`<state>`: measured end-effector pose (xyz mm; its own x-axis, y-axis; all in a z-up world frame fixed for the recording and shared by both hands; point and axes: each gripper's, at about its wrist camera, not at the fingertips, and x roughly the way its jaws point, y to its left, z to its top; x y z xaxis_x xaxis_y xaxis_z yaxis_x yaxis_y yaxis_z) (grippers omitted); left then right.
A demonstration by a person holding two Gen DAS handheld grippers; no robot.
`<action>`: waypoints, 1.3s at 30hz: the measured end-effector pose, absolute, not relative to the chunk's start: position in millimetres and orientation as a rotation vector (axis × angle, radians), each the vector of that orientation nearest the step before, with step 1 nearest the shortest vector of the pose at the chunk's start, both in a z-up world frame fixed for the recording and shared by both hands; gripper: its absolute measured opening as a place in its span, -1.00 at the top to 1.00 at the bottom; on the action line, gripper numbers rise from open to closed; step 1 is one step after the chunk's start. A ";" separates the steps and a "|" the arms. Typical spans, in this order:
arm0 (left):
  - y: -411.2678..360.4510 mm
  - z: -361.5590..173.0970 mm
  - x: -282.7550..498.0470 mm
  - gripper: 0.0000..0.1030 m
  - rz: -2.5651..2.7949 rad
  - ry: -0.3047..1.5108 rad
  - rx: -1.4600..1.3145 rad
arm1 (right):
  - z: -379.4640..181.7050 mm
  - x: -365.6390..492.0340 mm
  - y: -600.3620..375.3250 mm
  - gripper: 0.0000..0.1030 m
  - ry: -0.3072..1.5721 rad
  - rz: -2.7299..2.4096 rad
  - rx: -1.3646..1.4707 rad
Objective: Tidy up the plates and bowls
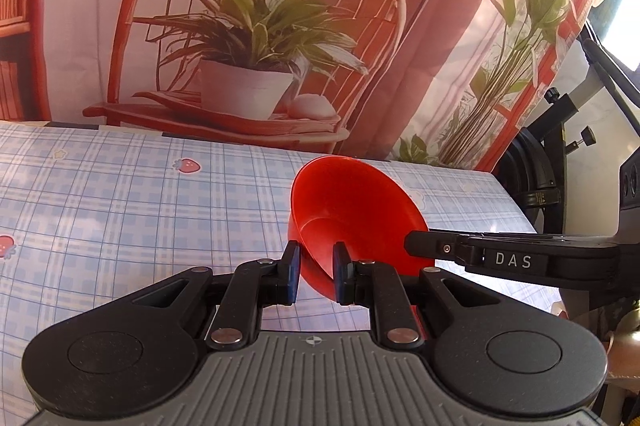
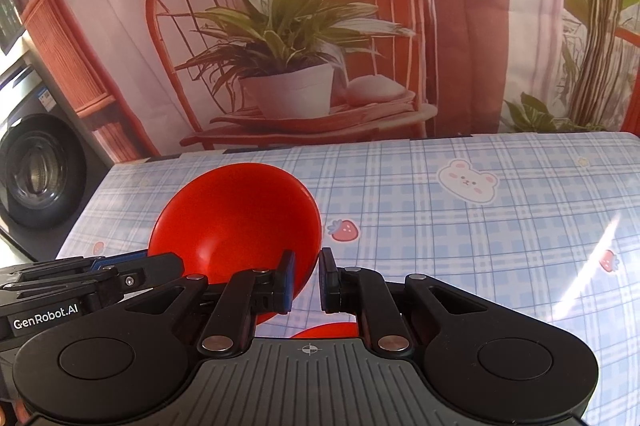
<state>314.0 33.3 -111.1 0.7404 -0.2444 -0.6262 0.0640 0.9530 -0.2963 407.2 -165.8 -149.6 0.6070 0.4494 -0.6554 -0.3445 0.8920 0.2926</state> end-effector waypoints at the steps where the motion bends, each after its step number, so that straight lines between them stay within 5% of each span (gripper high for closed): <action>1: 32.0 -108.9 312.1 0.66 -0.174 0.717 -0.261 | -147.4 404.5 -167.5 0.78 0.791 0.460 0.143; 39: -50.3 -124.2 282.0 0.64 -0.306 0.831 -0.091 | -179.0 336.1 -262.2 0.77 0.822 0.411 0.292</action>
